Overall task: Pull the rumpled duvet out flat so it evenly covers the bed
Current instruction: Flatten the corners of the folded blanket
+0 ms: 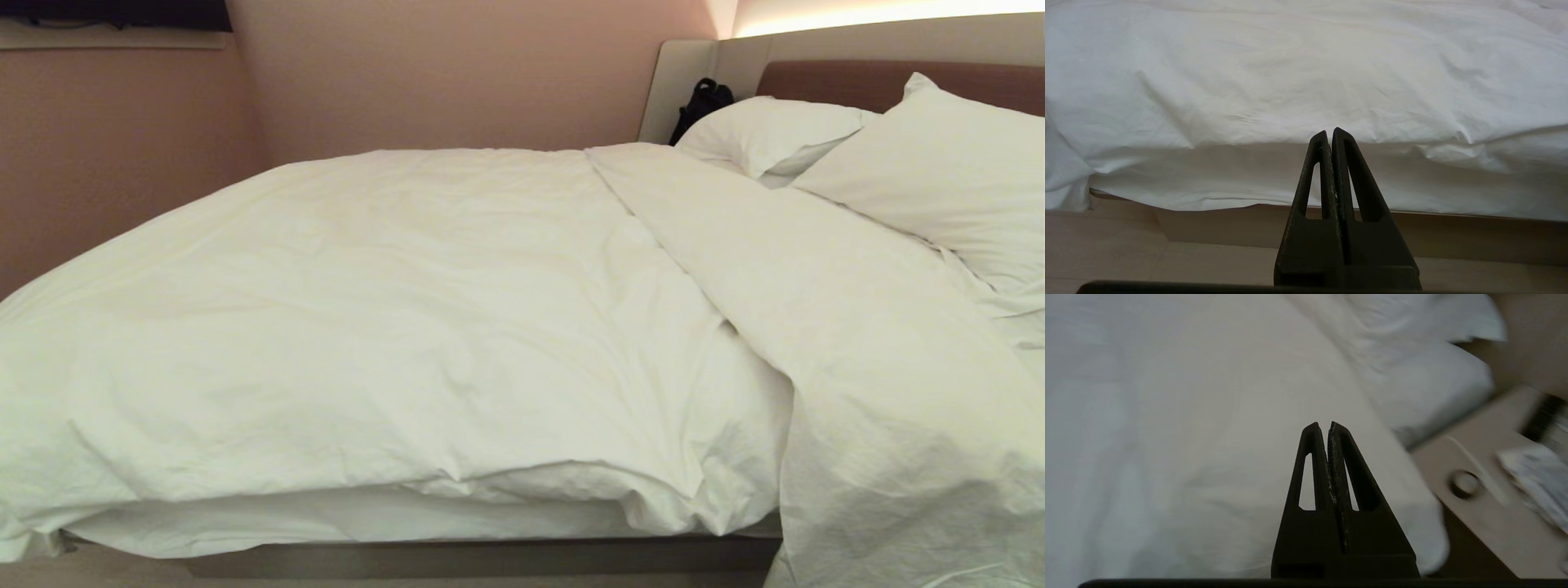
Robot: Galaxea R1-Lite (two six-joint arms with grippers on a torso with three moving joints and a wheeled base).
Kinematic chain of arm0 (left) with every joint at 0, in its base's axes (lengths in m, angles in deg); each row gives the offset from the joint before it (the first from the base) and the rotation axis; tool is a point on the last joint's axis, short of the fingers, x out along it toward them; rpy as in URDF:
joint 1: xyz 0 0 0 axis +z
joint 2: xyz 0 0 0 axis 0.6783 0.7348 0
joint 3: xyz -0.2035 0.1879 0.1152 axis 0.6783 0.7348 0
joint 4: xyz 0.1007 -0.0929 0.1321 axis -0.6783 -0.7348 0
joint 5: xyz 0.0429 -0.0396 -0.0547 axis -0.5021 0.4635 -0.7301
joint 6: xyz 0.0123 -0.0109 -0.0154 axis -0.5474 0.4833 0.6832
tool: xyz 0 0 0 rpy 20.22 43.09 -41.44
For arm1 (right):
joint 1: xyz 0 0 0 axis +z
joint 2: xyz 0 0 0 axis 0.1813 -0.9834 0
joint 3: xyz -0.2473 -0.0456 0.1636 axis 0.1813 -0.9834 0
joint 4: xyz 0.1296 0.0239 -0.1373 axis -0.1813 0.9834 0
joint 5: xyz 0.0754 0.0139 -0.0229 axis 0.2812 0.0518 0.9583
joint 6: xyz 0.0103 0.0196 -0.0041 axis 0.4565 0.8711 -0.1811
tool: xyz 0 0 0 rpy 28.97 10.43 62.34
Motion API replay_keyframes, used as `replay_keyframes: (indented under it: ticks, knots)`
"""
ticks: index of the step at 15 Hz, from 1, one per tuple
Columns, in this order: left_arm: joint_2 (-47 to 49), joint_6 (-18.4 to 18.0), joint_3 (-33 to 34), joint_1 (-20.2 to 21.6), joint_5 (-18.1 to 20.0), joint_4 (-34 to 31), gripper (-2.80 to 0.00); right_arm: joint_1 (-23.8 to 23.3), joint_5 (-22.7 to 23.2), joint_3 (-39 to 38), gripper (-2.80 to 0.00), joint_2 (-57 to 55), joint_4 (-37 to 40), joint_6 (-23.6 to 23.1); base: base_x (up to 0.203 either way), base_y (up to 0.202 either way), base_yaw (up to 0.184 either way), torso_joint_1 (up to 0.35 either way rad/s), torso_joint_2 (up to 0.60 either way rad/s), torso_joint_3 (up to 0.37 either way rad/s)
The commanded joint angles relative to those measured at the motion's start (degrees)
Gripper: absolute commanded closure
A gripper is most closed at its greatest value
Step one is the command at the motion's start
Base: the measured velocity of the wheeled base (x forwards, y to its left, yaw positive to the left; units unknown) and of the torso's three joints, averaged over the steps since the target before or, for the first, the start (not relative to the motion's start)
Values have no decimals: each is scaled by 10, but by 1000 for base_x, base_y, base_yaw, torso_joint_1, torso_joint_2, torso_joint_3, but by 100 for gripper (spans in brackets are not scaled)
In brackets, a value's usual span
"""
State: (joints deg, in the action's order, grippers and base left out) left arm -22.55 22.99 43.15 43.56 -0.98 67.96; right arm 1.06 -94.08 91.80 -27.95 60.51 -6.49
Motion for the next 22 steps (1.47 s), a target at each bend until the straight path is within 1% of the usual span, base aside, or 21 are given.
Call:
replay_keyframes:
  ticks: [1, 2, 3, 4, 5, 6, 8, 12, 13, 15, 16, 17, 21, 22]
  knots:
    - [0, 1, 0, 0, 0, 0, 0, -89, 17, -16, 0, -24, 30, 7, 0, 0, 0, 0, 0, 0]
    - [0, 1, 0, 0, 0, 0, 0, -147, 48, -20, 0, -46, 30, 19, 0, 0, 0, 0, 0, 0]
    - [0, 1, 0, 0, 0, 0, 0, -197, 94, -24, 0, -66, 30, 31, 0, 0, 0, 0, 0, 0]
    - [1, 1, 0, 0, 0, 0, 0, -236, 158, -27, 0, -81, 30, 39, 0, 0, 0, 0, 0, 0]
    - [0, 1, 0, 0, 0, 0, 0, -270, 225, -29, 0, -94, 31, 44, 0, 0, 0, 0, 0, 0]
    - [1, 1, 0, 0, 0, 0, 0, -299, 269, -31, 0, -108, 31, 47, 0, 0, 0, 0, 0, 0]
    - [0, 1, 0, 0, 0, 0, 0, -361, 331, -32, 0, -139, 31, 49, 0, 0, 0, 0, 0, 0]
    - [0, 1, 0, 0, 0, 0, 0, -470, 527, -36, 0, -182, 32, 41, 0, 0, 0, 0, 0, 0]
    - [0, 1, 0, 0, 0, 0, 0, -487, 569, -46, 0, -192, 30, 27, 0, 0, 0, 0, 0, 0]
    - [0, 1, 0, 0, 0, 0, 0, -512, 636, -62, 0, -208, 28, 7, 0, 0, 0, 0, 0, 0]
    - [0, 1, 0, 0, 0, 0, 0, -522, 667, -63, 0, -216, 29, 4, 0, 0, 0, 0, 0, 0]
    - [1, 1, 0, 0, 0, 0, 0, -531, 686, -63, 0, -222, 29, 3, 0, 0, 0, 0, 0, 0]
    - [1, 1, 0, 0, 0, 0, 0, -547, 700, -63, 0, -256, 28, -5, 0, 0, 0, 0, 0, 0]
    - [0, 1, 0, 0, 0, 0, 0, -558, 717, -61, 0, -273, 27, -5, 0, 0, 0, 0, 0, 0]
